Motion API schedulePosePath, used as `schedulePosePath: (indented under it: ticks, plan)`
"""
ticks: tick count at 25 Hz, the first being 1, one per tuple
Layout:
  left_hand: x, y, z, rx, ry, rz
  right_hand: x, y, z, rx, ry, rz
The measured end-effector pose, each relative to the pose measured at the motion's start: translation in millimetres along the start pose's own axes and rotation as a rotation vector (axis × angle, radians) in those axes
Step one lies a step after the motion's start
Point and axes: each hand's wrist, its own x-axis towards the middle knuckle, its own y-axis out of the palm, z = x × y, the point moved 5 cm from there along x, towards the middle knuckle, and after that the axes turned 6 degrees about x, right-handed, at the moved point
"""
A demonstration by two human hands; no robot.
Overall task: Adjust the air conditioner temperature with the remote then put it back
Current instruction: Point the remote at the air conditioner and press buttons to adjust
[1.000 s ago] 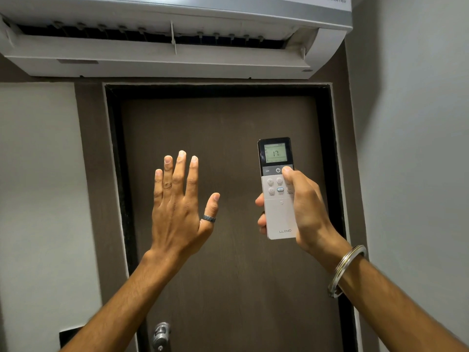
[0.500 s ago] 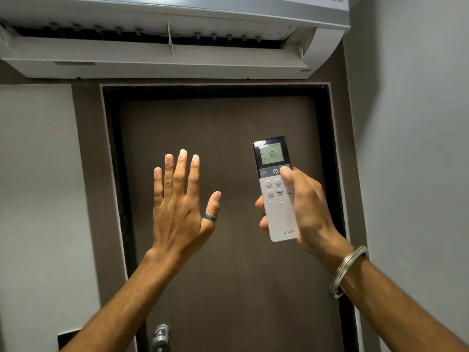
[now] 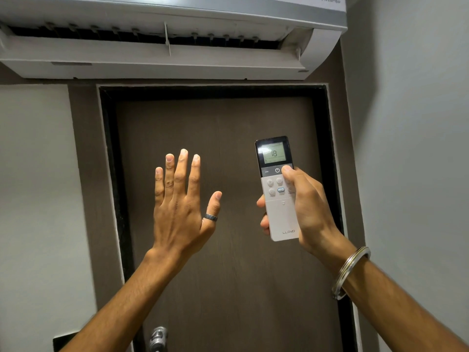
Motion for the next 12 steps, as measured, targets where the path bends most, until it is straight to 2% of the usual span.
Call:
schedulePosePath:
  ticks: [12]
  plan:
    - [0.7,7.8,4.6,-0.002,-0.007,0.016,6.5,4.2,-6.3,0.044,0.008,-0.008]
